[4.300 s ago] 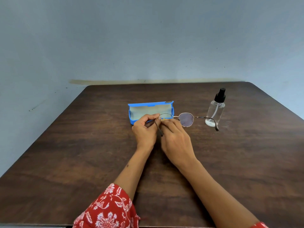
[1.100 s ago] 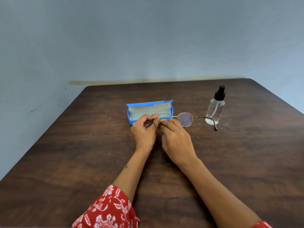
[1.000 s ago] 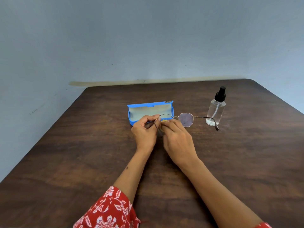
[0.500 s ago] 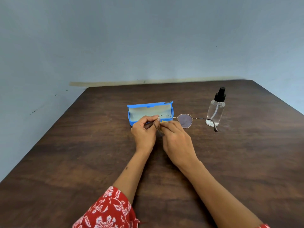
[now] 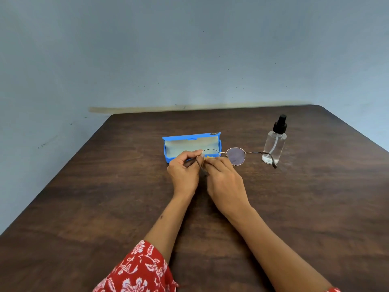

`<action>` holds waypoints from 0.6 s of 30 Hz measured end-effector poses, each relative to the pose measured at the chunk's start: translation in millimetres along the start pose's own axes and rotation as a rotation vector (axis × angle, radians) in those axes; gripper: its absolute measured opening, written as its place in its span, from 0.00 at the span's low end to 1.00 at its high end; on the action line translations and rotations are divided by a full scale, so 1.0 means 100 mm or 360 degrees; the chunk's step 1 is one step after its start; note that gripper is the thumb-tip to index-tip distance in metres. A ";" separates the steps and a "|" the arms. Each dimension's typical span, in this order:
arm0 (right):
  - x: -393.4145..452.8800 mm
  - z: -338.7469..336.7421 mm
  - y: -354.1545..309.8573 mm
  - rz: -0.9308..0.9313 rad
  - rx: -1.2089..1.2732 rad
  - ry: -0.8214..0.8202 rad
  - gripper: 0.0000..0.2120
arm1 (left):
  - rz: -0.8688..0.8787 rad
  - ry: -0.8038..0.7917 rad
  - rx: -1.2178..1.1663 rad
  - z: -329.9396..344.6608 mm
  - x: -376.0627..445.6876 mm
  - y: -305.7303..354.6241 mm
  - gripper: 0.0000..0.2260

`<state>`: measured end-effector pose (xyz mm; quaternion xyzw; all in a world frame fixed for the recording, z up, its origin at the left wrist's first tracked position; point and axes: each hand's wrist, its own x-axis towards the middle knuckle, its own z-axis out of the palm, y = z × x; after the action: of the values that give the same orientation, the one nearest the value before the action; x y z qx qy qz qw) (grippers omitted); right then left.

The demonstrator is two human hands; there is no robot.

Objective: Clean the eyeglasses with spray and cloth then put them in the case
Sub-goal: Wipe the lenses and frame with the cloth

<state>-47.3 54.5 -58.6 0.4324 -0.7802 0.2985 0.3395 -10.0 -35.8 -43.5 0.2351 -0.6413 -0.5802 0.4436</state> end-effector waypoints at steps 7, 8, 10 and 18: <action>-0.03 -0.06 -0.01 -0.0018 0.0090 -0.0046 0.16 | -0.0007 0.0045 0.0025 -0.03 0.02 -0.01 0.06; -0.04 -0.06 0.00 -0.0023 0.0102 -0.0054 0.16 | -0.0007 0.0055 0.0027 -0.03 0.02 -0.01 0.06; -0.05 -0.08 0.02 -0.0029 0.0145 -0.0073 0.14 | 0.0001 0.0078 0.0023 -0.02 0.03 -0.02 0.06; 0.00 -0.26 0.11 0.0811 0.0899 0.0248 0.13 | -0.0057 0.0232 -0.0043 -0.06 0.07 -0.01 0.04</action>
<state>-49.7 79.3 -45.1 0.2773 -0.7215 0.6084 0.1803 -9.1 -44.7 -43.1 0.2822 -0.5952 -0.5780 0.4817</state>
